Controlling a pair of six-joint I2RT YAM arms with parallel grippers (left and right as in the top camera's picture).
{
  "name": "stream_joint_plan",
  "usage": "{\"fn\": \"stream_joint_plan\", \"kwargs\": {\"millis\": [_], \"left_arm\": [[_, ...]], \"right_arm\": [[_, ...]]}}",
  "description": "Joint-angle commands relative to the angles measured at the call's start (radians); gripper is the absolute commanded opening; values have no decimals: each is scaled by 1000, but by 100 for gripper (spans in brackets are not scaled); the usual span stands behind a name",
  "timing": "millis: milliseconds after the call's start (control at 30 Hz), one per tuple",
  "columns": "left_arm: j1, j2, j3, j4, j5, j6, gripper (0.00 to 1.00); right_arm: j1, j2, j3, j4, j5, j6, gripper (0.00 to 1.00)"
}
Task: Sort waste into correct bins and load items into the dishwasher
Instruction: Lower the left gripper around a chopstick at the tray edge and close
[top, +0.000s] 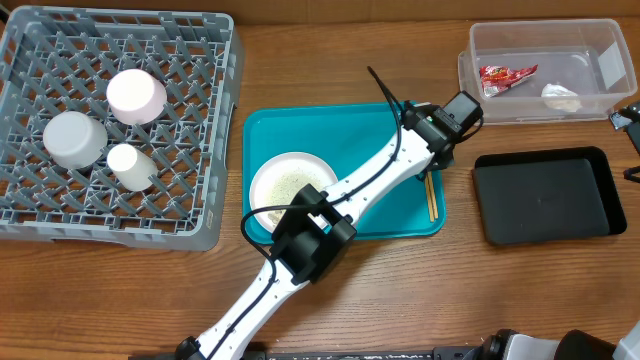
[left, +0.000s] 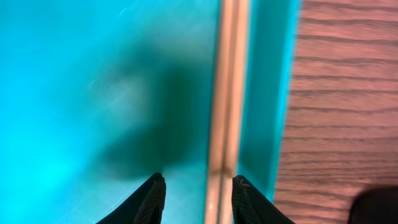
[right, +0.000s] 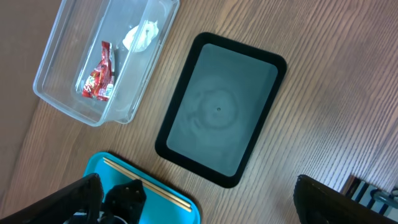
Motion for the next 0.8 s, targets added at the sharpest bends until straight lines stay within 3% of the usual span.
{"fn": "stream_joint_plan", "kwargs": {"millis": [0,467,767], "left_arm": [[-30,14,0,1,-100,63,37],[-47,14,0,-6,-213,55,24],[-47,14,-18,3,-213,33,29]], "right_arm": [[-3,-12,-3,2,14,2,100],[-3,-12,-3,2,14,2,100],[-3,-12,-3,2,14,2,100]]}}
